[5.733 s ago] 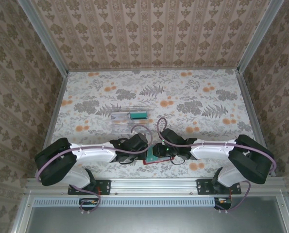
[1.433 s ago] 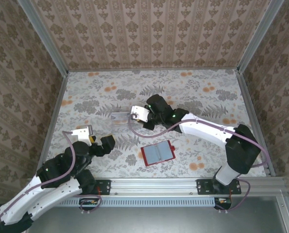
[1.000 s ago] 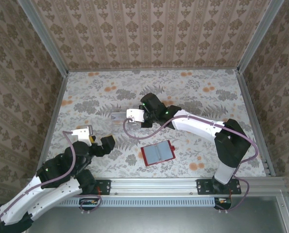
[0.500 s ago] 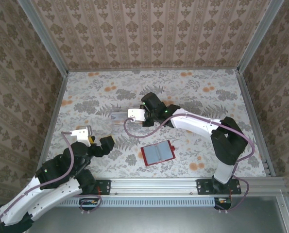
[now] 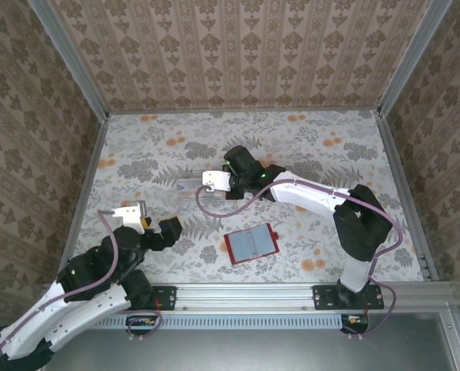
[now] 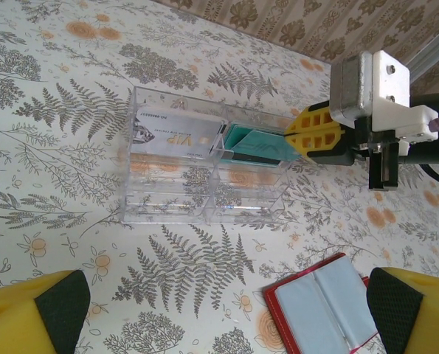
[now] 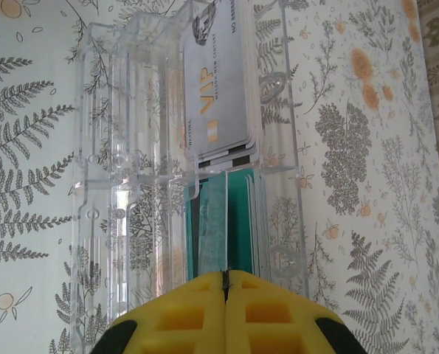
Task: Take the credit cards out of the card holder
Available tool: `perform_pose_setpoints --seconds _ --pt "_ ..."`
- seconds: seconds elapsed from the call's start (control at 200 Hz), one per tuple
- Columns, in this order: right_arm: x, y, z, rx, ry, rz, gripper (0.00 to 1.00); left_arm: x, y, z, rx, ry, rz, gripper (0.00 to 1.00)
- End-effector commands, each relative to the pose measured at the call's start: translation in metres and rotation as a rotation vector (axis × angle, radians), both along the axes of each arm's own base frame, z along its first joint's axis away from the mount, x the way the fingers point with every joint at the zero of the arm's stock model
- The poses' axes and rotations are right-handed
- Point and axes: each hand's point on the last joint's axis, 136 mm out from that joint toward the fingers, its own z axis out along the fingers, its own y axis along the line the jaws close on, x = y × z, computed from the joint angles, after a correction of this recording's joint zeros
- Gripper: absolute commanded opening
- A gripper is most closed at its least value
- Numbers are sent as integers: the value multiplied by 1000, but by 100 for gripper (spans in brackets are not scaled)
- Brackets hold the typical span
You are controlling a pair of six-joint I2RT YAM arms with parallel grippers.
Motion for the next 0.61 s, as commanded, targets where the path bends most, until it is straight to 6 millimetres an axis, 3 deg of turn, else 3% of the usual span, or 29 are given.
perform_pose_setpoints --seconds 0.0,0.26,0.6 --pt "2 3 18 31 -14 11 0 1 4 -4 20 -9 11 100" --pt "6 3 6 9 -6 6 0 1 6 -6 26 -6 14 100" --pt "10 9 17 28 -13 11 0 1 8 -8 31 -8 25 100"
